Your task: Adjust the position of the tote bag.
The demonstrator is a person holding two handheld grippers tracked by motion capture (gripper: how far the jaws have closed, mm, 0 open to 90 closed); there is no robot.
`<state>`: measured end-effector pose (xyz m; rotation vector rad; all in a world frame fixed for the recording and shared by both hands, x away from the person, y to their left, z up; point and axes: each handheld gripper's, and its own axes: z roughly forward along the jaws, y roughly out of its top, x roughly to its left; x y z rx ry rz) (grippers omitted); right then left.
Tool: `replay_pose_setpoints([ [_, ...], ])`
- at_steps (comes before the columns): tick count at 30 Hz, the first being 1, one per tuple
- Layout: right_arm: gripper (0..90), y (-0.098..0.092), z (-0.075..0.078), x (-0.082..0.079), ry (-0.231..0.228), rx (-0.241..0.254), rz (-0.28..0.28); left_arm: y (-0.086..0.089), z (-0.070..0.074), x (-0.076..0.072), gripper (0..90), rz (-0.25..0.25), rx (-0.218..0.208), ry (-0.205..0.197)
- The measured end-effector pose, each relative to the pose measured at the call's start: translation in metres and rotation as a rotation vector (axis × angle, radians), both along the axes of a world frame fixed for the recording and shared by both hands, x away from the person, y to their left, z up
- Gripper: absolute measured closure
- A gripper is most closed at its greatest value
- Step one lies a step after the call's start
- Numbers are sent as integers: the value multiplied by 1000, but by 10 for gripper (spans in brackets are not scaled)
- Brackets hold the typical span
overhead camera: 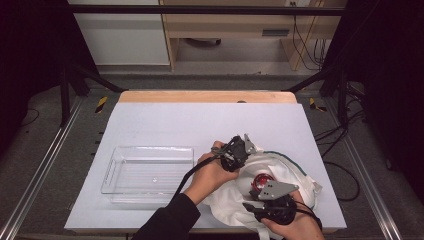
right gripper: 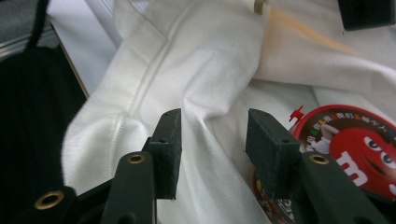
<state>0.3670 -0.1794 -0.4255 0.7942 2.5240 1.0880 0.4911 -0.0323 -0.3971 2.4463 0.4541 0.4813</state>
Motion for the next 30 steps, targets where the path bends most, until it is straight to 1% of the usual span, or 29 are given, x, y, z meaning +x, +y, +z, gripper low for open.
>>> replay_pose_setpoints([
  [1, 549, 1, -2, 1, 1, -10, -2, 0, 0, 0, 855, -1, 13, 3],
  [2, 542, 2, -5, 1, 4, -18, -8, 0, -1, 0, 853, -3, 13, 4],
  [4, 567, 4, -9, 3, 9, -32, -8, 0, -1, 0, 851, -2, 13, 5],
  [5, 614, 4, -11, 3, 11, -38, 1, 0, -1, 0, 851, -1, 19, 3],
  [6, 664, 5, -12, 2, 17, -42, 10, 0, -1, 0, 852, 0, 11, 1],
  [7, 706, 6, -13, 1, 8, -42, 15, 1, -1, 1, 853, 2, 9, 2],
  [8, 769, 6, -13, 0, 5, -49, 14, 1, -1, 1, 855, 7, 11, 5],
  [9, 816, 6, -13, -1, 11, -48, 31, 1, -1, 2, 858, 10, 10, 7],
  [11, 852, 7, -13, -3, 5, -48, 38, 0, -2, 3, 864, 8, 4, 8],
  [12, 859, 7, -13, -3, 2, -54, 44, 0, -2, 4, 865, 7, 6, 10],
  [15, 865, 7, -11, -7, 3, -45, 43, -2, -3, 4, 867, 9, -3, 12],
  [18, 866, 7, -12, -9, 4, -39, 50, -3, -3, 3, 862, -3, 2, 24],
  [19, 866, 7, -13, -8, 4, -34, 52, -3, -3, 3, 849, -4, 11, 22],
  [20, 866, 6, -14, -8, 5, -32, 52, -4, -4, 2, 825, -6, -2, 26],
  [21, 866, 6, -14, -8, 7, -31, 49, -4, -4, 1, 810, -17, 5, 29],
  [22, 866, 6, -15, -8, 8, -27, 49, -5, -5, 1, 795, -23, 2, 30],
  [23, 866, 6, -15, -8, 8, -25, 49, -5, -6, 0, 771, -32, 6, 30],
  [24, 866, 5, -15, -8, 7, -21, 50, -5, -7, 0, 745, -38, 0, 36],
  [26, 866, 5, -14, -8, 7, -22, 48, -6, -8, -1, 675, -43, 0, 39],
  [27, 865, 5, -14, -8, 7, -20, 45, -7, -9, -1, 661, -50, 1, 43],
  [29, 865, 5, -14, -8, 9, -17, 44, -10, -11, 0, 606, -65, 23, 59],
  [30, 865, 5, -15, -8, 8, -16, 42, -11, -13, 0, 595, -70, 36, 60],
])
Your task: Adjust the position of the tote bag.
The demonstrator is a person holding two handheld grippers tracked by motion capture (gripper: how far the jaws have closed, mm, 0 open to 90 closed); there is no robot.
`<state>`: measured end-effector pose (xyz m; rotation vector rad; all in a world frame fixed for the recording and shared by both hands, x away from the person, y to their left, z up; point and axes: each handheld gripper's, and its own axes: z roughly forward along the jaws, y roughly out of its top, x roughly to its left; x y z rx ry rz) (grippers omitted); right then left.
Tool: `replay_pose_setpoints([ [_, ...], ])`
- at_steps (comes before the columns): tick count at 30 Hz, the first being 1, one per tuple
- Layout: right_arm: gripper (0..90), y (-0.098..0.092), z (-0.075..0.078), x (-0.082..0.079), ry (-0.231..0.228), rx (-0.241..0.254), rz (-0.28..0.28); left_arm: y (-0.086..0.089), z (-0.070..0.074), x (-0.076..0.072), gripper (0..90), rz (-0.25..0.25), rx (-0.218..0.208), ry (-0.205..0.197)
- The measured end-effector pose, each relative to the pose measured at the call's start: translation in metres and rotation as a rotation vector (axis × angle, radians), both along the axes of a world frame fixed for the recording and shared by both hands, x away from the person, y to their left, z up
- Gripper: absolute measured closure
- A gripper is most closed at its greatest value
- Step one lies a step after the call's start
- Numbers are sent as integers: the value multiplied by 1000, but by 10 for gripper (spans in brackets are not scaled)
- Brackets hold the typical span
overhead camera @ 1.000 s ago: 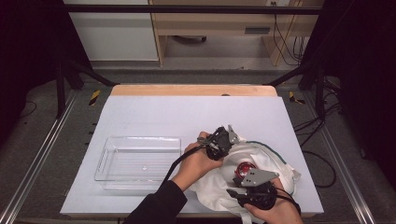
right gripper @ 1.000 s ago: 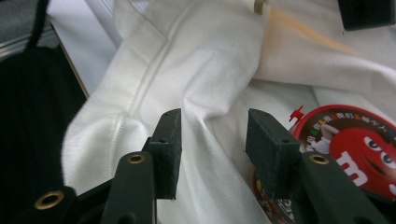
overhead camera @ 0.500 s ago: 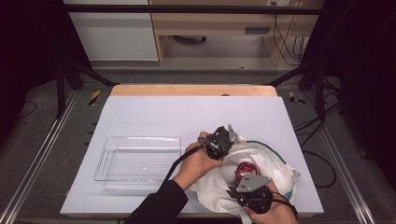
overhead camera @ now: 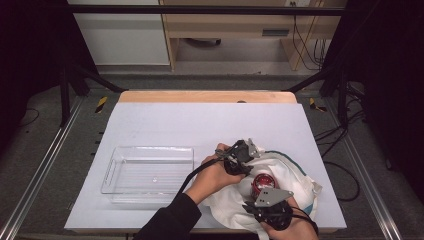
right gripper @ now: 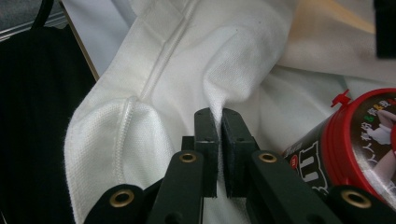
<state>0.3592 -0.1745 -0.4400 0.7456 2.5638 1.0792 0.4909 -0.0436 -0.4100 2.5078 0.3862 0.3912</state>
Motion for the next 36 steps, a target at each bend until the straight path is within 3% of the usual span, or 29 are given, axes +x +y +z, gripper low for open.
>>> replay_pose_setpoints([
  [5, 867, 0, 0, 0, -4, 5, 7, -10, -6, 3, 639, 7, 70, 14],
  [10, 870, 0, 0, -2, -3, 6, 12, -19, -8, 8, 808, 30, 125, 15],
  [13, 871, 0, -1, -2, -4, 7, 23, -19, -5, 12, 861, 70, 106, 16],
  [22, 879, 4, -4, -6, 17, -6, 68, -9, 7, 21, 874, 163, 41, -24],
  [36, 881, 6, -8, -9, 37, -5, 97, -7, 3, 29, 873, 214, 28, -39],
])
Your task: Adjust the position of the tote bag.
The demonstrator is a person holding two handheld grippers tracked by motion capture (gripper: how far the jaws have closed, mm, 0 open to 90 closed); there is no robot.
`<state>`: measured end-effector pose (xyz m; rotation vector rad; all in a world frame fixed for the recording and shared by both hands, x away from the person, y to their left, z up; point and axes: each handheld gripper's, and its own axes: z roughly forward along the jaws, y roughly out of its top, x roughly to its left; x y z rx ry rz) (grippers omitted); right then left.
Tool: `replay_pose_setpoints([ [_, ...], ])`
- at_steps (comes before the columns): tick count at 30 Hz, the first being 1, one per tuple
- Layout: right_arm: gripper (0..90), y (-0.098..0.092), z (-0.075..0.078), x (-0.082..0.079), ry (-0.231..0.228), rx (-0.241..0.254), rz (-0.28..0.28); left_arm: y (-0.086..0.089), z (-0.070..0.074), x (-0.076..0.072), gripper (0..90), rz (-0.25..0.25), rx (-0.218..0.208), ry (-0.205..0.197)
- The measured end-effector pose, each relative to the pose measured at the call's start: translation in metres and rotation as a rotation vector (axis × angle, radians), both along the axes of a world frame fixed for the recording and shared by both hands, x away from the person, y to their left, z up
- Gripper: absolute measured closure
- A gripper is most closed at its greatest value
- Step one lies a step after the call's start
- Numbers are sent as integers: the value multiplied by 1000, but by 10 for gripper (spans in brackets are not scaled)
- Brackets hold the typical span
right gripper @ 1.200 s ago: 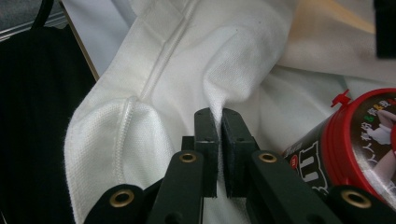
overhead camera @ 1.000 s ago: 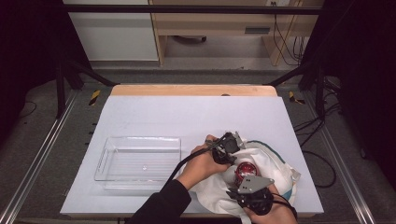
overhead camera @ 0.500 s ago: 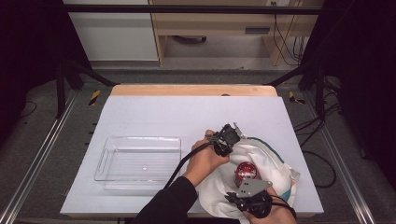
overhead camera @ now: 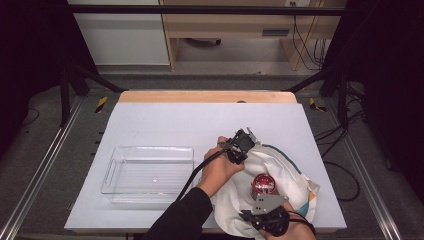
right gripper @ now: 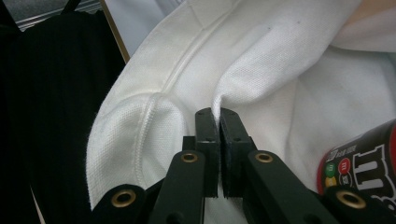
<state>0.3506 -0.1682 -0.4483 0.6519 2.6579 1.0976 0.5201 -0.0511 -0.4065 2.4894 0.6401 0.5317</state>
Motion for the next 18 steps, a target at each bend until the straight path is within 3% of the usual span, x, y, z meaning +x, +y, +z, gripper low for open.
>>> replay_pose_setpoints([
  [8, 881, 1, -2, 0, 4, -4, 10, 0, -2, 2, 872, 11, -2, 3],
  [12, 860, -2, -1, 1, 8, 14, 3, 0, -3, -2, 870, -8, 3, -1],
  [18, 675, -5, 8, 0, 15, 40, -16, 7, 3, -10, 792, -16, -54, -1],
])
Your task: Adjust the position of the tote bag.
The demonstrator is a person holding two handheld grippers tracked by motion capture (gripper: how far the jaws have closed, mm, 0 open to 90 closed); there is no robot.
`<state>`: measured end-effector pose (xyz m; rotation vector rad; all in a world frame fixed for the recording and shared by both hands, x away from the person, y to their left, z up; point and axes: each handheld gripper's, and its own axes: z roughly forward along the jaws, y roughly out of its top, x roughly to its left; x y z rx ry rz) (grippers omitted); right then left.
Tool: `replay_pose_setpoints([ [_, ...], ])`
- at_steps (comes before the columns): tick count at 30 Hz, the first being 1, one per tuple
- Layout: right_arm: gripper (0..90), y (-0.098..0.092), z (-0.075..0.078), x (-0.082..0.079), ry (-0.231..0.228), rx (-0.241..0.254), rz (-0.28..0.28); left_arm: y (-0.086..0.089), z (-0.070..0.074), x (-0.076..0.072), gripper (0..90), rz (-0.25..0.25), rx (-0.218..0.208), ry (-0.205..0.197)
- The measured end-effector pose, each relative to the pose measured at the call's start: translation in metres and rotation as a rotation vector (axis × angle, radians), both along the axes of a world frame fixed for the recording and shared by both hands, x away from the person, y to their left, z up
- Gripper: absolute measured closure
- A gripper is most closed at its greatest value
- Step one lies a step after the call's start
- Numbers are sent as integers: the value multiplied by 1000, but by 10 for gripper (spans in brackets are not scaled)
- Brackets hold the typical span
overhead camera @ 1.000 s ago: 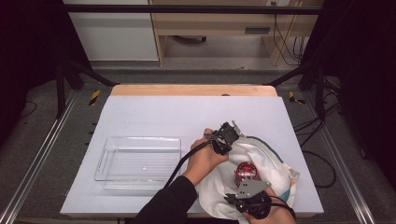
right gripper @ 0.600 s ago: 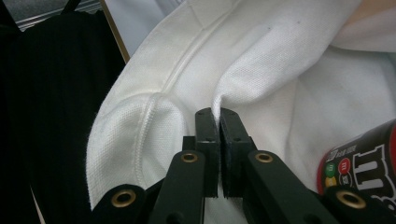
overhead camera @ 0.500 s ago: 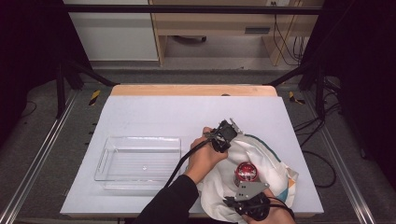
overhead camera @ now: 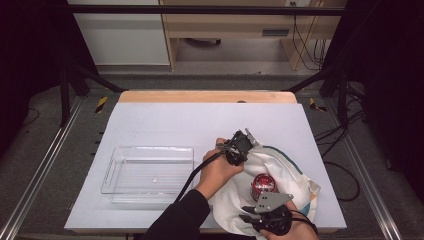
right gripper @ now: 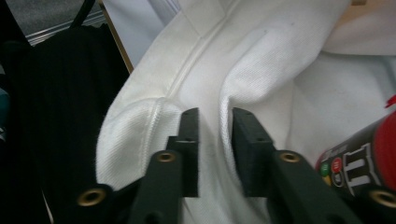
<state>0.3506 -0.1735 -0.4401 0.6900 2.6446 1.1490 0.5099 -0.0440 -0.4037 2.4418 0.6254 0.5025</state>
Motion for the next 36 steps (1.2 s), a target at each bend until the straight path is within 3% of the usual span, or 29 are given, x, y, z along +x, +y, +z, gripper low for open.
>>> replay_pose_setpoints([
  [2, 644, -2, 6, -1, -12, 4, -3, 4, 4, -5, 739, -14, -37, 10],
  [10, 541, -17, 39, -5, -38, 28, -46, 21, 34, -33, 576, -51, -100, -59],
  [16, 515, -33, 58, 3, -78, 30, -110, 44, 49, -41, 475, -27, -129, -68],
  [20, 484, -39, 65, 17, -87, 8, -167, 61, 53, -44, 434, -15, -150, -64],
  [27, 405, -43, 77, 40, -94, -20, -219, 89, 59, -51, 344, 14, -188, -69],
  [30, 335, -42, 82, 49, -97, -40, -230, 100, 58, -52, 243, 43, -173, -56],
  [36, 225, -37, 86, 65, -78, -63, -256, 124, 51, -53, 174, 95, -207, -35],
])
